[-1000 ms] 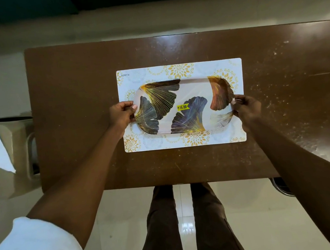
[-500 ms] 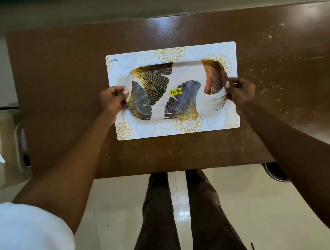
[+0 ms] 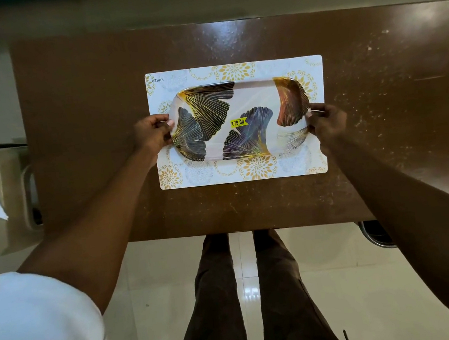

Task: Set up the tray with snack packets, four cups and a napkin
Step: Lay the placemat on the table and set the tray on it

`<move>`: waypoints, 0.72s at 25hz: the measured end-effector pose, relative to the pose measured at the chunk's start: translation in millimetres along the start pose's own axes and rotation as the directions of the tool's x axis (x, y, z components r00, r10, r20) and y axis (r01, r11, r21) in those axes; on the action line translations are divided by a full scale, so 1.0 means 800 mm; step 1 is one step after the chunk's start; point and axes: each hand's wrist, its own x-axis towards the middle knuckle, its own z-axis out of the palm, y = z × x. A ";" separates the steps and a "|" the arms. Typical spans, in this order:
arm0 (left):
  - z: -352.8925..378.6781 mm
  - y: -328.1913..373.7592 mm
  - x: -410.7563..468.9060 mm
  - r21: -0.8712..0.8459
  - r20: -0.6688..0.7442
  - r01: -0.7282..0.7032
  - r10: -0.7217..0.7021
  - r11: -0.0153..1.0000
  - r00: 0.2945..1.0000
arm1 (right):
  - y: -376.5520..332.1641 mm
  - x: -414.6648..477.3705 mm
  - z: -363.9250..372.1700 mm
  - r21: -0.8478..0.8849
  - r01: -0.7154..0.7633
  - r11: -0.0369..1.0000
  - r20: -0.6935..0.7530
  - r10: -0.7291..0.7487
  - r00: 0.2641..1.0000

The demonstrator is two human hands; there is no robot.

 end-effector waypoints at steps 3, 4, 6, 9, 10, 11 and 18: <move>0.000 0.001 0.000 0.006 -0.002 -0.005 0.005 1.000 1.000 | 0.001 -0.001 0.001 0.000 -0.005 1.000 0.001 0.005 1.000; 0.000 0.000 0.000 0.006 -0.002 -0.007 0.007 1.000 1.000 | 0.001 0.000 0.000 0.004 -0.006 1.000 0.003 0.006 1.000; 0.000 0.001 -0.001 0.004 -0.006 -0.011 0.011 1.000 1.000 | 0.001 0.000 0.001 0.011 -0.007 1.000 0.007 0.007 1.000; 0.000 0.001 -0.003 -0.005 0.000 -0.011 0.011 1.000 1.000 | 0.001 -0.001 0.001 0.015 0.002 1.000 0.014 -0.002 1.000; 0.000 0.002 -0.003 -0.010 0.002 -0.003 0.003 1.000 1.000 | 0.000 -0.001 -0.001 0.016 0.003 1.000 0.018 -0.004 1.000; -0.002 0.004 -0.004 -0.016 0.000 0.006 -0.006 1.000 1.000 | 0.000 -0.002 -0.005 0.013 0.006 1.000 0.027 -0.006 1.000; -0.038 0.008 -0.054 -0.061 -0.146 0.009 -0.017 0.998 0.989 | 0.028 -0.015 -0.079 -0.221 0.113 0.969 0.079 -0.097 0.992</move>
